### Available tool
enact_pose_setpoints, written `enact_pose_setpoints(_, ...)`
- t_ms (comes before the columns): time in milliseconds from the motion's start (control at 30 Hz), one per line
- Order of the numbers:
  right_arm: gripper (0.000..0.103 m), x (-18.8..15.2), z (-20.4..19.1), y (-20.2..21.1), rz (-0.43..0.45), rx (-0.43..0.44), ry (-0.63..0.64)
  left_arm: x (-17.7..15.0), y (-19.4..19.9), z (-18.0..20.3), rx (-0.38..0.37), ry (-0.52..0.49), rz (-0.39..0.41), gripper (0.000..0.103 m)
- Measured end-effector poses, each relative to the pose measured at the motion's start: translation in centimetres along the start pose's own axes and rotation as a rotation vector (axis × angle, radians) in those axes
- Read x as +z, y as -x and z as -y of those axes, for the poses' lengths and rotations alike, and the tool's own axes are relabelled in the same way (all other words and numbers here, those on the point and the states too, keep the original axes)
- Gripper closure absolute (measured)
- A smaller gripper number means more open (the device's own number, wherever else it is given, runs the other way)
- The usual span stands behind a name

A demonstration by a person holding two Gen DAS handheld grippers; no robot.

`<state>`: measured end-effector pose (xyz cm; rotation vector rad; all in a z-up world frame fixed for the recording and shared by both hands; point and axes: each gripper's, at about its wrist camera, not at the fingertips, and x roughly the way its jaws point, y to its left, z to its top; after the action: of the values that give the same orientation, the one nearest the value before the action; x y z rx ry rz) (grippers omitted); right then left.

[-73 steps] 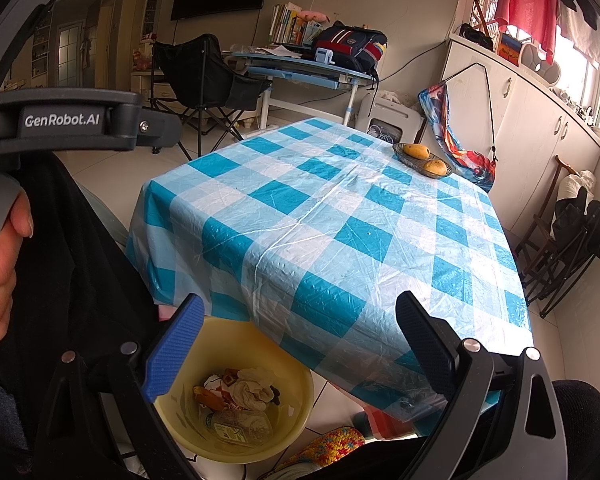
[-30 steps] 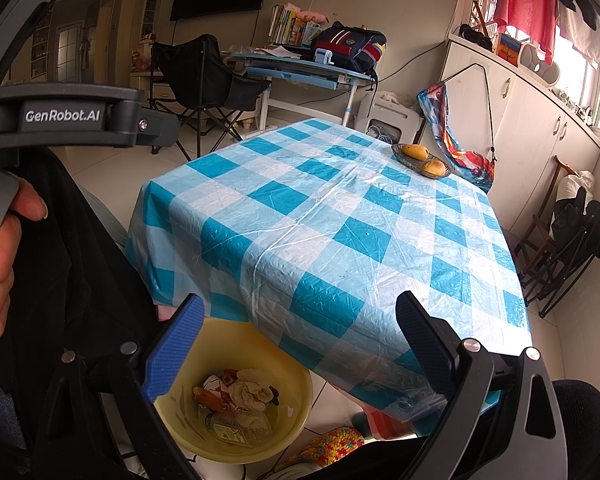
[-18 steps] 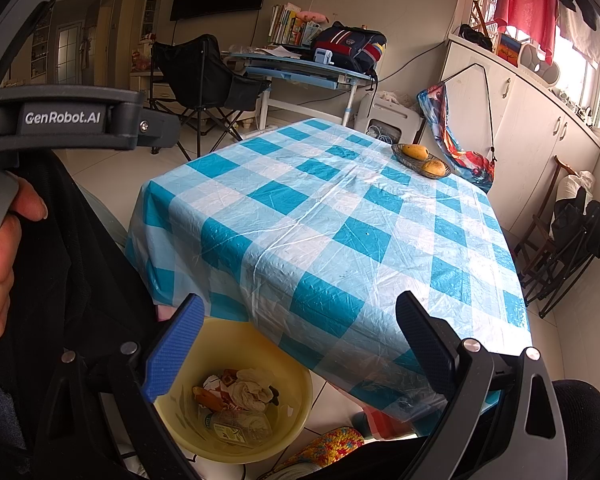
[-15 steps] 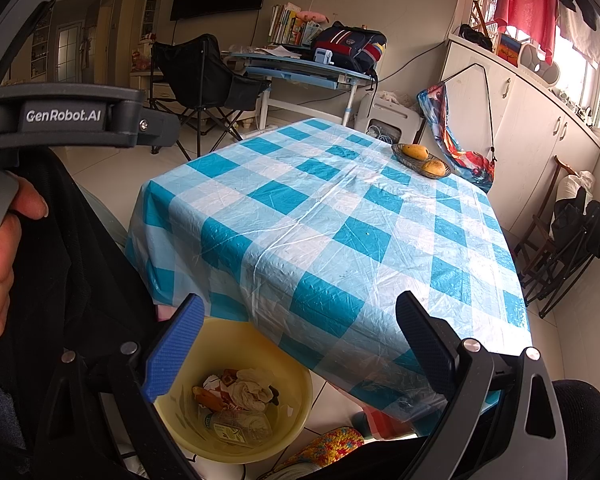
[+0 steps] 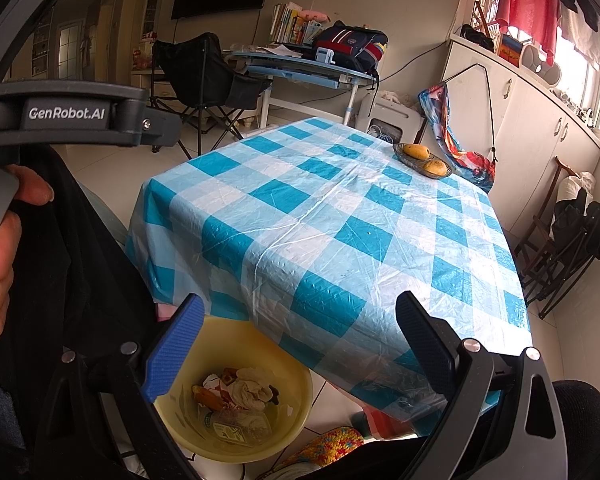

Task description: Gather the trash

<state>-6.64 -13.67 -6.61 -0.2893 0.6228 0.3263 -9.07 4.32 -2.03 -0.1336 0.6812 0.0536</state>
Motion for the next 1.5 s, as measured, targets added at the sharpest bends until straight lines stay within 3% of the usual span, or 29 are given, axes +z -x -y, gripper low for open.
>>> enact_pose_setpoints(600, 0.011, -0.06, 0.02, -0.01, 0.0, 0.0, 0.0, -0.06, 0.16, 0.37, 0.004, -0.04, 0.008, 0.007)
enact_pose_setpoints(1500, 0.011, -0.12, 0.14, 0.04, 0.002, -0.001, -0.001, 0.47, 0.36, 0.19, 0.003, -0.019, 0.013, 0.007)
